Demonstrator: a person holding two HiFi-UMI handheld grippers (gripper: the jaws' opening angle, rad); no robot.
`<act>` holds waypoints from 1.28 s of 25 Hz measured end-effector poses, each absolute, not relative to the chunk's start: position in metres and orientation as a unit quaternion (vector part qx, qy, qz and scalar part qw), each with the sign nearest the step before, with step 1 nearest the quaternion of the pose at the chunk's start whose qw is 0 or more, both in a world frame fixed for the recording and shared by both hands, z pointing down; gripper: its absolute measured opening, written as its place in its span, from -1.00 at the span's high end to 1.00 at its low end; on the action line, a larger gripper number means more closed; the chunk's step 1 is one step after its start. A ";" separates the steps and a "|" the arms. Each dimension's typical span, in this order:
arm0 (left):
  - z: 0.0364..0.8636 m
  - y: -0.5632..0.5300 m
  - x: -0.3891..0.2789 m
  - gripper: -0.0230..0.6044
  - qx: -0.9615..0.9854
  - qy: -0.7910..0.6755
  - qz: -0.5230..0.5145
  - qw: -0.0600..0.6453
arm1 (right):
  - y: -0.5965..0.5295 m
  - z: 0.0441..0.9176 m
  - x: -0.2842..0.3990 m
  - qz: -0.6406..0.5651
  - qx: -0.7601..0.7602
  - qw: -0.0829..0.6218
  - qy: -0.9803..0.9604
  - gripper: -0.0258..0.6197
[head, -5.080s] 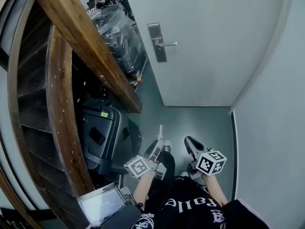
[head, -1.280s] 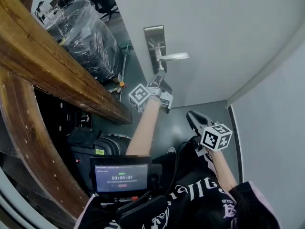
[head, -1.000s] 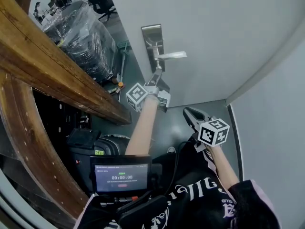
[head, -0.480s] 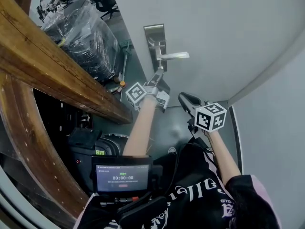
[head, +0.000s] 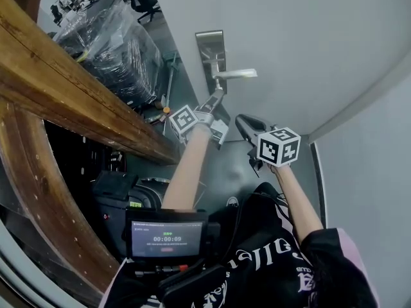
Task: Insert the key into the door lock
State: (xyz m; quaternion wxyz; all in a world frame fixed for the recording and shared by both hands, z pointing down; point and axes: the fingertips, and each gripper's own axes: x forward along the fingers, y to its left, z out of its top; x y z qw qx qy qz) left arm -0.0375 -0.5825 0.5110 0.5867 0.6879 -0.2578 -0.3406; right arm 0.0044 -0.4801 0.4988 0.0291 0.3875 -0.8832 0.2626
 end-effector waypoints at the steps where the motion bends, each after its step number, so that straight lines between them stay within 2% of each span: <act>1: 0.510 -0.586 -0.038 0.85 0.680 -0.262 -0.350 0.589 | -0.482 0.501 0.004 0.262 0.387 0.033 -0.884 0.80; 10: 0.518 -0.604 -0.041 0.84 0.662 -0.260 -0.371 0.598 | -0.492 0.512 0.010 0.263 0.394 0.037 -0.880 0.80; 19: 0.506 -0.619 -0.044 0.84 0.720 -0.289 -0.331 0.537 | -0.499 0.511 0.005 0.272 0.394 0.047 -0.877 0.80; 32: 0.506 -0.557 -0.045 0.83 0.775 -0.313 -0.250 0.489 | -0.475 0.511 0.006 0.280 0.407 0.028 -0.869 0.80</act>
